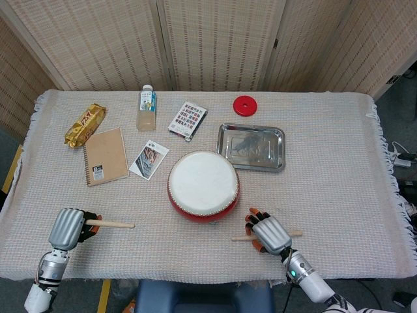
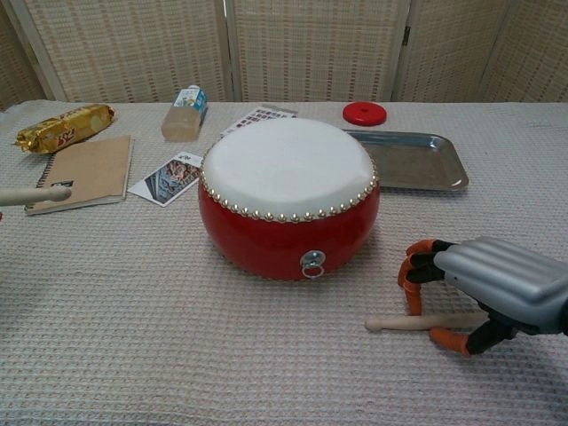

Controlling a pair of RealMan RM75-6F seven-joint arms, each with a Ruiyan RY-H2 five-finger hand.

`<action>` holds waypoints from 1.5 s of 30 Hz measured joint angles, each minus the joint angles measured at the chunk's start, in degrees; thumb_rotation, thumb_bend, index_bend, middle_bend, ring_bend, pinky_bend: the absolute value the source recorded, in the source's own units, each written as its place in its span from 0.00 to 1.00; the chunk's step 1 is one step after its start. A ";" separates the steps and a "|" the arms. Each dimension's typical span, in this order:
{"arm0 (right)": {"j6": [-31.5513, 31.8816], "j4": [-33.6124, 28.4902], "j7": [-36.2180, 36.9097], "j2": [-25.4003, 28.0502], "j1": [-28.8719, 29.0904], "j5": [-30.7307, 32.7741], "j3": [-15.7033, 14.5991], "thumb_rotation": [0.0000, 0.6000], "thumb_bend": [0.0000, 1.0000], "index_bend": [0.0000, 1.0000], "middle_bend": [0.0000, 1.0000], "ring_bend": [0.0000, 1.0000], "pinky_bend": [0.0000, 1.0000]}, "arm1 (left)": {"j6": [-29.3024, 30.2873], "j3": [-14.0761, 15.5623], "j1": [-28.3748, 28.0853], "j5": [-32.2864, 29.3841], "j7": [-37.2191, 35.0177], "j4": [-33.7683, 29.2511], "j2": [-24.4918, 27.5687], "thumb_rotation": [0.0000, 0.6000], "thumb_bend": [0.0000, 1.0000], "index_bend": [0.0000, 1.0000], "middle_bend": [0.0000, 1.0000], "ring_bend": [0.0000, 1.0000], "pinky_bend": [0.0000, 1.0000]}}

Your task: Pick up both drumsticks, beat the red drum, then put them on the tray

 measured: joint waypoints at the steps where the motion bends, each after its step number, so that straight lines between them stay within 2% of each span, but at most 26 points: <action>1: 0.04 0.16 0.00 -0.10 0.05 0.03 -0.07 1.00 0.33 0.54 0.25 0.07 0.29 | -0.05 0.04 0.01 0.01 -0.01 0.04 0.02 1.00 0.52 1.00 1.00 1.00 1.00; 7: 1.95 -0.21 2.48 0.26 -0.02 -0.88 -0.08 1.00 0.39 0.65 0.25 0.11 0.32 | 0.19 0.01 0.24 -0.02 -0.38 -0.13 0.35 1.00 0.50 1.00 1.00 1.00 1.00; 12: 4.59 -1.28 7.72 1.61 -0.38 -1.90 0.48 1.00 0.40 0.67 0.27 0.15 0.33 | 0.33 0.00 0.40 -0.08 -0.67 -0.31 0.59 1.00 0.49 1.00 1.00 1.00 1.00; 16: 6.92 -2.76 15.35 3.67 -1.06 -1.44 1.87 1.00 0.40 0.63 0.27 0.15 0.33 | 0.55 -0.08 0.69 -0.31 -1.07 -0.87 0.86 1.00 0.49 1.00 1.00 1.00 1.00; 19: 7.61 -3.49 27.19 5.96 -1.42 -0.89 3.00 1.00 0.40 0.60 0.28 0.16 0.33 | 0.48 -0.02 0.69 -0.17 -0.78 -1.62 1.14 1.00 0.49 1.00 1.00 1.00 1.00; 22: 8.10 -3.17 43.08 7.98 -1.71 -0.76 3.99 1.00 0.40 0.60 0.30 0.19 0.33 | 0.61 0.00 0.67 0.11 -0.19 -2.57 1.51 1.00 0.49 1.00 1.00 1.00 1.00; 27: 8.94 0.04 74.00 10.27 -1.96 -1.39 4.98 1.00 0.40 0.57 0.31 0.19 0.33 | 0.55 0.15 0.65 0.47 0.87 -4.11 2.27 1.00 0.48 1.00 1.00 1.00 1.00; 28: 9.08 1.02 79.44 10.46 -1.97 -1.55 5.07 1.00 0.40 0.57 0.31 0.20 0.33 | 0.49 0.23 0.64 0.55 1.11 -4.31 2.37 1.00 0.48 1.00 1.00 1.00 1.00; 29: 9.27 2.95 88.20 10.64 -1.94 -1.90 5.13 1.00 0.40 0.56 0.31 0.20 0.33 | 0.43 0.30 0.63 0.62 1.33 -4.52 2.47 1.00 0.48 1.00 1.00 1.00 1.00; 31: 9.38 5.41 96.34 10.61 -1.84 -2.27 5.12 1.00 0.40 0.55 0.31 0.20 0.33 | 0.26 0.43 0.63 0.72 1.78 -4.95 2.68 1.00 0.48 1.00 1.00 1.00 1.00; 35: 9.33 14.19 115.28 9.61 -1.13 -3.45 4.78 1.00 0.40 0.52 0.31 0.21 0.33 | 0.01 0.49 0.60 0.72 2.31 -5.42 2.93 1.00 0.48 1.00 1.00 1.00 1.00; 41: 8.96 27.65 132.14 5.58 0.85 -4.89 3.97 1.00 0.40 0.43 0.31 0.22 0.33 | -0.60 0.71 0.39 0.92 2.80 -5.85 3.02 1.00 0.48 1.00 1.00 1.00 1.00; 45: 9.40 33.72 137.49 2.67 1.74 -5.72 3.12 1.00 0.40 0.40 0.31 0.24 0.34 | -0.72 0.83 0.43 0.93 2.89 -5.93 3.14 1.00 0.48 1.00 1.00 1.00 1.00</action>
